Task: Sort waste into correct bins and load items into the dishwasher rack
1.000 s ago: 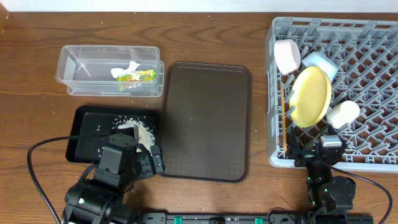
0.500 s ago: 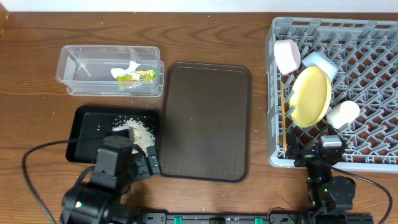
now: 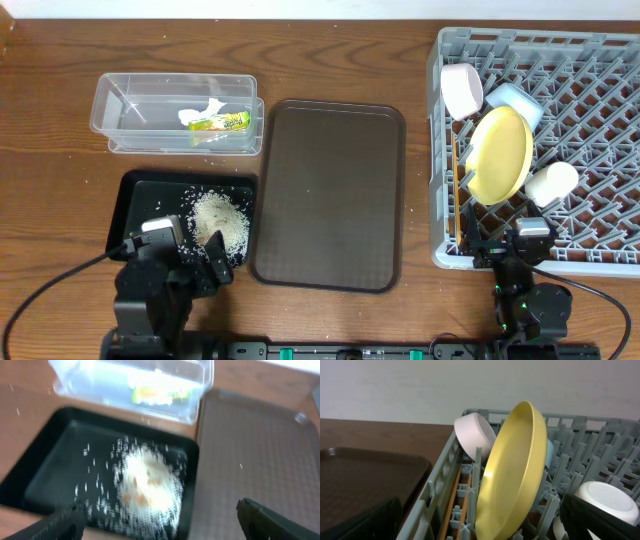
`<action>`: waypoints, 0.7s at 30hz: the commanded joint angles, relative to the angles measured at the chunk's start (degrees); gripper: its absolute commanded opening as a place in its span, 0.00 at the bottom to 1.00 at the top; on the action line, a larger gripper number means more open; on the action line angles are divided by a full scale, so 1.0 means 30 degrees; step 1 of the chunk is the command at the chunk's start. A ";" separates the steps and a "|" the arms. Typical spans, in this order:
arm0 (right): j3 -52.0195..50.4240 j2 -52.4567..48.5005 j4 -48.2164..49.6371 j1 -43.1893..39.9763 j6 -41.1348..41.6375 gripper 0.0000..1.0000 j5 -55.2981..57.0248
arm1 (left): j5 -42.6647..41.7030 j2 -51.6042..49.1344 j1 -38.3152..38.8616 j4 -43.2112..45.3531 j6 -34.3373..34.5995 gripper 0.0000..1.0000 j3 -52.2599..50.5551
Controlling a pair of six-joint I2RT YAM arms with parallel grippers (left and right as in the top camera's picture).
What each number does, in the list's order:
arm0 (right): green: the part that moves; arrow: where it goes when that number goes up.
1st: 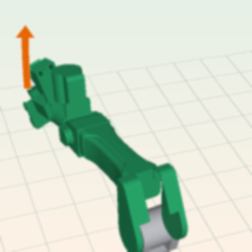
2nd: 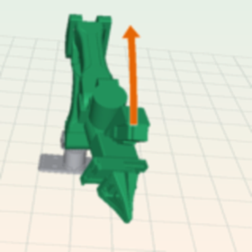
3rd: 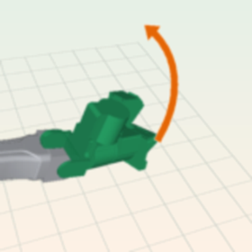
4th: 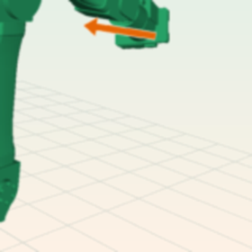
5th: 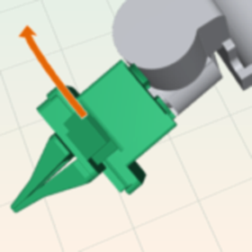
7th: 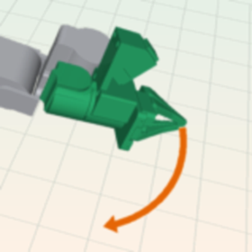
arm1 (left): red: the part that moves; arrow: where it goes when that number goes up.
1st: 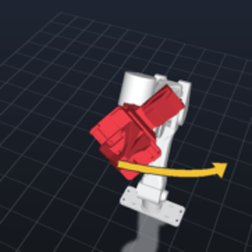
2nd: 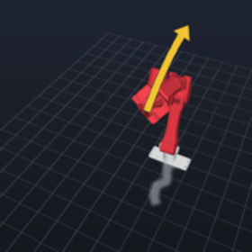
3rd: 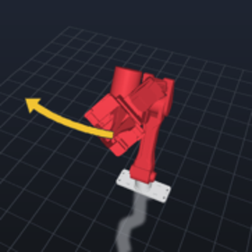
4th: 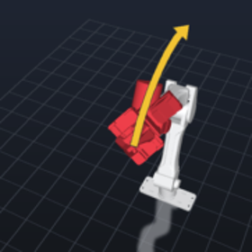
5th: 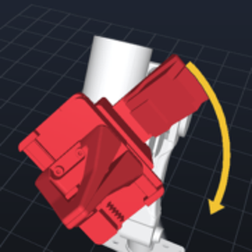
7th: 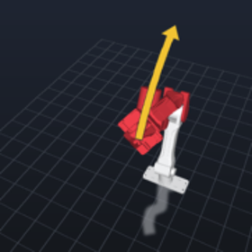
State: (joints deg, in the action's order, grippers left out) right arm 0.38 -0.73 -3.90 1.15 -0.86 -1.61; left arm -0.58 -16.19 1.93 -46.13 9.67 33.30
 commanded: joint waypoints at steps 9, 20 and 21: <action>-0.0022 0.0044 -0.0080 0.0138 -0.0160 0.99 -0.0044 | 0.0415 0.4357 -0.0335 1.1978 0.0597 0.98 -0.9165; -0.0022 0.0044 -0.0080 0.0138 -0.0160 0.99 -0.0044 | 0.0335 0.5362 -0.0335 1.3974 -0.0707 0.98 -1.1023; -0.0022 0.0044 -0.0080 0.0138 -0.0160 0.99 -0.0044 | 0.0335 0.5362 -0.0335 1.3974 -0.0714 0.98 -1.1023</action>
